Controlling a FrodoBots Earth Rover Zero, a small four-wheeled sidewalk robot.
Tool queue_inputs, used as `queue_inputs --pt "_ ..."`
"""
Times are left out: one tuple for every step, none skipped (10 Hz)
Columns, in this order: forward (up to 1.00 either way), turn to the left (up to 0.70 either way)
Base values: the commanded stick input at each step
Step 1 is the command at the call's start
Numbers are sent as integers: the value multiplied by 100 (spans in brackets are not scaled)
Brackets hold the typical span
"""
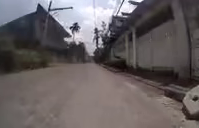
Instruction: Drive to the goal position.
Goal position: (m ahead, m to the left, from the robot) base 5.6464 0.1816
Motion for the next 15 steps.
queue_inputs --pt "100 0" --pt "100 0" --pt "100 0" --pt "100 0" --pt "100 0" --pt "100 0" --pt "100 0" --pt "100 0" --pt "100 0" --pt "100 0" --pt "100 0" --pt "100 0" --pt "100 0" --pt "100 0" --pt "100 0"
